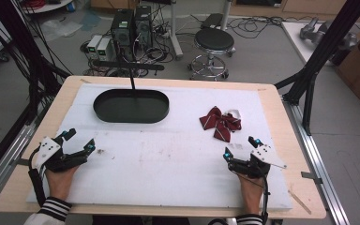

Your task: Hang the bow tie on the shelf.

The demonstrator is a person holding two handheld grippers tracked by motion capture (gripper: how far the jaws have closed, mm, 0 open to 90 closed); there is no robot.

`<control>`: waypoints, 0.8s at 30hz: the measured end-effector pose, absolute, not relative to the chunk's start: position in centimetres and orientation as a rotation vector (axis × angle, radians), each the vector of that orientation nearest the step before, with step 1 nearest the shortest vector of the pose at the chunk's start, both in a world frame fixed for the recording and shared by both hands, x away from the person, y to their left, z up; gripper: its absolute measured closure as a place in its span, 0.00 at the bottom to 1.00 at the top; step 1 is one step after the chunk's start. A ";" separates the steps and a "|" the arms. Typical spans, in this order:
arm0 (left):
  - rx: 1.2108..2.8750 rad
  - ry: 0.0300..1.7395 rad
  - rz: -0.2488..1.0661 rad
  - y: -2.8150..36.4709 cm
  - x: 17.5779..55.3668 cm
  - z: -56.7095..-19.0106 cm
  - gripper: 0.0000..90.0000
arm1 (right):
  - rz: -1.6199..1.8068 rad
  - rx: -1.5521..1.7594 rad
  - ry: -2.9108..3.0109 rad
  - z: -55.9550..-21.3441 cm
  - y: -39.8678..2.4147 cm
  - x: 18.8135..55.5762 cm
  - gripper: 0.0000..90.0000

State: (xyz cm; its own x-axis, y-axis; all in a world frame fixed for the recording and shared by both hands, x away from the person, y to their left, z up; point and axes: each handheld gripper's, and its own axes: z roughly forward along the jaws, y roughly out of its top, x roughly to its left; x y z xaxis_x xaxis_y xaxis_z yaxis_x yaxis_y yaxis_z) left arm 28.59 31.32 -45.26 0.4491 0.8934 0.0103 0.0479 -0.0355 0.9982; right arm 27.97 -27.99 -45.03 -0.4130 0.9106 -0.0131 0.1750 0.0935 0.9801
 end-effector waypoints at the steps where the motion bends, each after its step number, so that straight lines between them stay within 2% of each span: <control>1: 1.449 0.886 0.847 31.3 28.6 -45.3 0.17 | 1.376 1.078 1.691 -45.0 -28.0 28.0 0.01; 24: 1.455 0.887 0.855 31.3 28.6 -45.2 0.17 | 1.381 1.083 1.693 -45.0 -28.0 28.0 0.01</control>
State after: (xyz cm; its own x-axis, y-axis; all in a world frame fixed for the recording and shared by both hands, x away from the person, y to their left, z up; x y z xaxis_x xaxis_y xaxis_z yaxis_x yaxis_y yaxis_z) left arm 28.61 31.25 -45.25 0.4450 0.8954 0.0154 0.0492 -0.0416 0.9979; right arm 28.02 -28.05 -44.98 -0.4150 0.9098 -0.0057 0.1774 0.0871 0.9803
